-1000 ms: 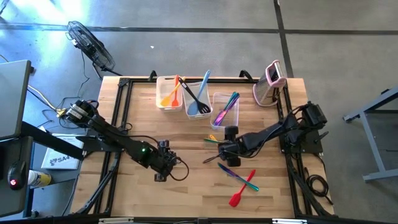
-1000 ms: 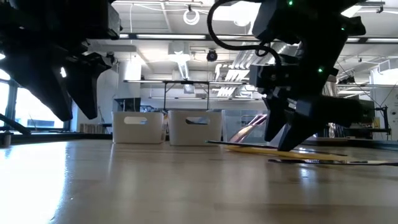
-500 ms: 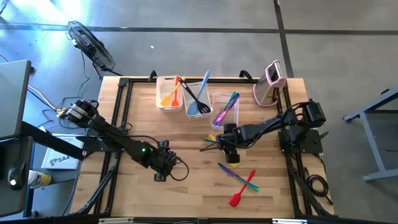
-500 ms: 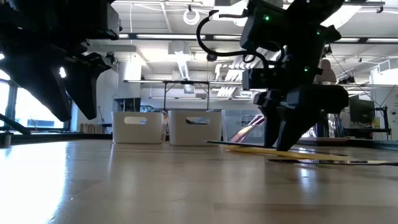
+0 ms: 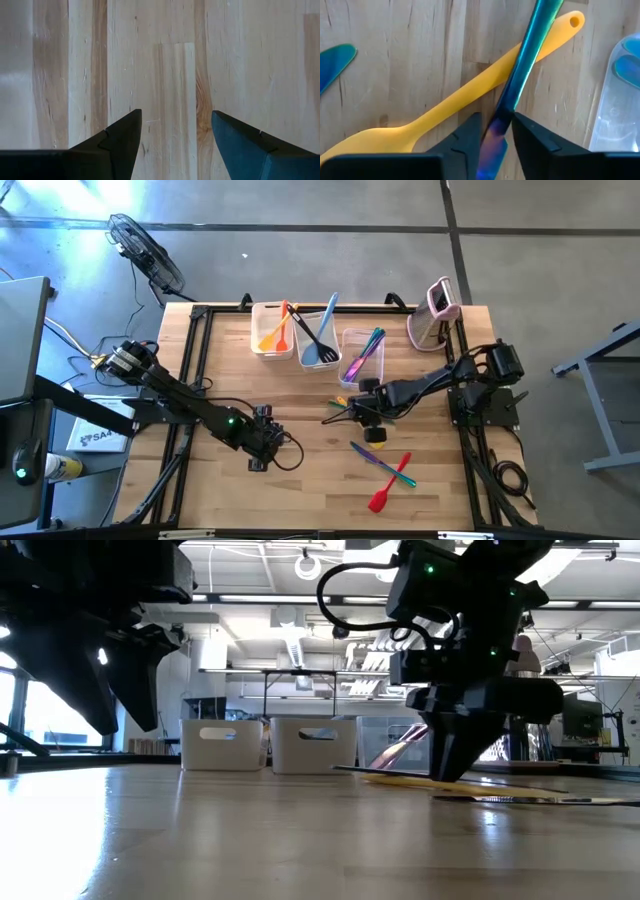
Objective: Pick & Place Kitchen Items
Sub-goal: Put the purple table knife into the transparent bin
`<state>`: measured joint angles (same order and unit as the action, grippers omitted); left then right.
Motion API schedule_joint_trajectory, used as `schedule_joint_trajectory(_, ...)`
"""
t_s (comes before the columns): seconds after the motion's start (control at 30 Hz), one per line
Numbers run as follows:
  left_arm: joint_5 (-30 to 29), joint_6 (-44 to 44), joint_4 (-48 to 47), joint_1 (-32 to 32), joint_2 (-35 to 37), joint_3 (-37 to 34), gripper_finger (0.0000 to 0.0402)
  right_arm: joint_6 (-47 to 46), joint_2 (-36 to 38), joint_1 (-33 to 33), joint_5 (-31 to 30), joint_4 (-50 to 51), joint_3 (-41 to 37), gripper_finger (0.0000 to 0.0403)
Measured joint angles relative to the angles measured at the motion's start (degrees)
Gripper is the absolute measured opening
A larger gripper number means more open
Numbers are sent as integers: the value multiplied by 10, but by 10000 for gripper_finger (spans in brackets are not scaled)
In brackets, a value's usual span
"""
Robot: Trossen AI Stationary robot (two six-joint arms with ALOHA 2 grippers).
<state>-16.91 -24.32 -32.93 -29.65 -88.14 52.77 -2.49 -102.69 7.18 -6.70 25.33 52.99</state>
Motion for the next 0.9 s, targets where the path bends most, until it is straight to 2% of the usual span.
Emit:
schedule_joint_trajectory(0.17, 0, -2, 2, 0, 0, 0, 232, -1, 0, 0, 0, 0, 0, 63)
schedule_joint_trajectory(0.3, 2, -3, 2, 0, 0, 0, 232, -1, 0, 0, 0, 0, 0, 47)
schedule_joint_trajectory(0.6, 24, -19, -2, 0, 0, 0, 232, -2, 0, 0, -4, 0, 0, 50)
schedule_joint_trajectory(0.9, 9, 2, 15, 2, 0, 0, 232, -3, 0, 0, -6, -3, 0, 51)
